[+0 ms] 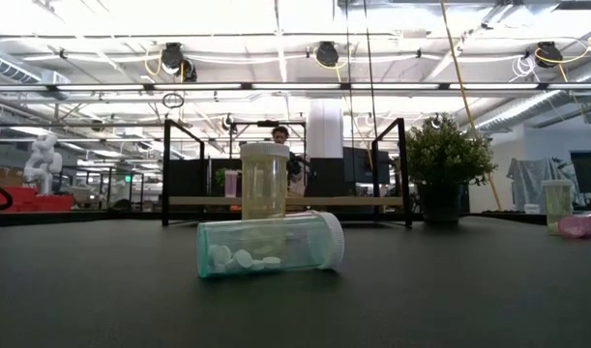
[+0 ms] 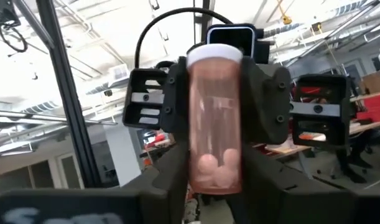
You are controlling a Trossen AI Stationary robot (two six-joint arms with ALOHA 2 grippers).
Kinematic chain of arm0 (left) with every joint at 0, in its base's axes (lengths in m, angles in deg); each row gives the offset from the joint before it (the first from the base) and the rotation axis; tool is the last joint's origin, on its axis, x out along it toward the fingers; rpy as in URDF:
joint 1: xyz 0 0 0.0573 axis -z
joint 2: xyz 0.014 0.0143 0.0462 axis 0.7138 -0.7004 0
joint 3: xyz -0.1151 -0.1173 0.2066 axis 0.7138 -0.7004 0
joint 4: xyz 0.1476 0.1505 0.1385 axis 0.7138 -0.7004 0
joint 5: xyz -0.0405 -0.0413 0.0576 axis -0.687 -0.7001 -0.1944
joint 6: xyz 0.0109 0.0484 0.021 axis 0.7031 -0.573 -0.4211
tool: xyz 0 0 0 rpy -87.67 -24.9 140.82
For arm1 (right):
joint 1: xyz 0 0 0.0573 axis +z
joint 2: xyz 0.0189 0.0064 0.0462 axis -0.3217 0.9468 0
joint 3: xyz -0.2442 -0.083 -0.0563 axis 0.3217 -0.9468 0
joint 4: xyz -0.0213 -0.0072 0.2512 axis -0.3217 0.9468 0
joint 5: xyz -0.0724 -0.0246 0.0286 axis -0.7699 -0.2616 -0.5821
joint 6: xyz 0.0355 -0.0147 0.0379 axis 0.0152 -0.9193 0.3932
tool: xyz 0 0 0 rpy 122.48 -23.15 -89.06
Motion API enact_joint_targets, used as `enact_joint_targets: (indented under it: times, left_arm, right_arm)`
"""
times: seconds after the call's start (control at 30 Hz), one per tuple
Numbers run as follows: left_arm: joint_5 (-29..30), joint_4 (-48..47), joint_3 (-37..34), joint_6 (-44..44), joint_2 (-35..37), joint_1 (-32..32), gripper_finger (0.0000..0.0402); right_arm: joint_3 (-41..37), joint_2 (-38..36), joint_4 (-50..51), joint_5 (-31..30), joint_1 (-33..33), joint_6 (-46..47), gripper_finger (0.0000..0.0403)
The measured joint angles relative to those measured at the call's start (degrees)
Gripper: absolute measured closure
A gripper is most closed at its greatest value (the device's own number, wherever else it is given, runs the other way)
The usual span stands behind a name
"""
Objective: Pick and place medicine bottles onto shelf by color
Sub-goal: Put the top left red medicine bottle on the shelf
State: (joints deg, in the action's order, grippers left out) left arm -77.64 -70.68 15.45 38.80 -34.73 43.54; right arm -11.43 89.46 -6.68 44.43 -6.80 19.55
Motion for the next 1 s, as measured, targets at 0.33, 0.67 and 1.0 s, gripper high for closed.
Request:
enact_joint_targets:
  times: [0.33,0.67,1.0]
  left_arm:
    - [-2.4,-13.0,0.0,-1.4,0.7,-1.6,0.0226]
    - [-6.8,-29.9,0.0,-11.3,0.2,-3.5,0.0106]
    - [-5.9,-39.3,0.0,-22.6,-7.2,0.8,0.0083]
  right_arm:
    - [0.0,-4.9,19.7,-3.3,0.0,2.6,0.0311]
    - [0.0,-10.5,50.5,-2.7,0.0,11.7,0.0308]
    - [-3.5,-6.4,55.4,4.9,0.1,14.4,0.0306]
